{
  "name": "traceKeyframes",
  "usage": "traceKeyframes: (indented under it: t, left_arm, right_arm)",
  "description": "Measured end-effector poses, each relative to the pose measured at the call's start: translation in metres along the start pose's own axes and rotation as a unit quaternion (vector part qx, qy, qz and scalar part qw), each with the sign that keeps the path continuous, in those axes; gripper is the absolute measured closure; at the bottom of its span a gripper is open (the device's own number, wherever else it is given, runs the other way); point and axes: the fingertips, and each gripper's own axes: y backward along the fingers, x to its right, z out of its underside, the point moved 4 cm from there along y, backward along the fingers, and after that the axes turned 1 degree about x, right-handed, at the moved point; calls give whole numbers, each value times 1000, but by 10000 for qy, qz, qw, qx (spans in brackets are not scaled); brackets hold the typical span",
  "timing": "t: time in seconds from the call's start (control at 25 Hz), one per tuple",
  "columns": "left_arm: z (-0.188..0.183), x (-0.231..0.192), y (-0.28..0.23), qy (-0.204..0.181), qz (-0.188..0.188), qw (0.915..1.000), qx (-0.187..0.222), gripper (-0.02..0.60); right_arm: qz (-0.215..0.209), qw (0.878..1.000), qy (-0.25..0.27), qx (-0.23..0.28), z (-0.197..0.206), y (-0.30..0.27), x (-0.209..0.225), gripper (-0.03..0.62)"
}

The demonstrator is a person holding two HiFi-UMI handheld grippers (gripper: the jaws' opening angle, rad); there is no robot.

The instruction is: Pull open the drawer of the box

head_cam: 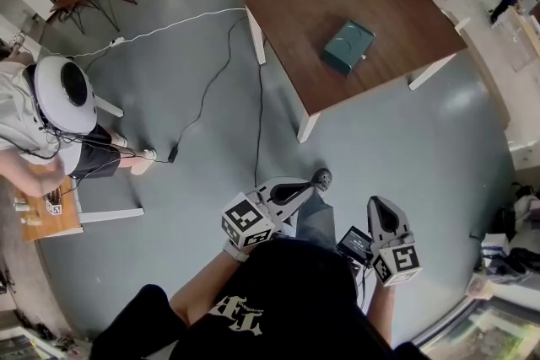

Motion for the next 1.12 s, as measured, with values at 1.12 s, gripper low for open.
traceKeyframes:
  t: [1.12]
  left_arm:
    - [-54,-91,-107,-1,-253,9997,-4,577]
  right_arm:
    - [-587,9979,120,-235,-47,-113,111,606]
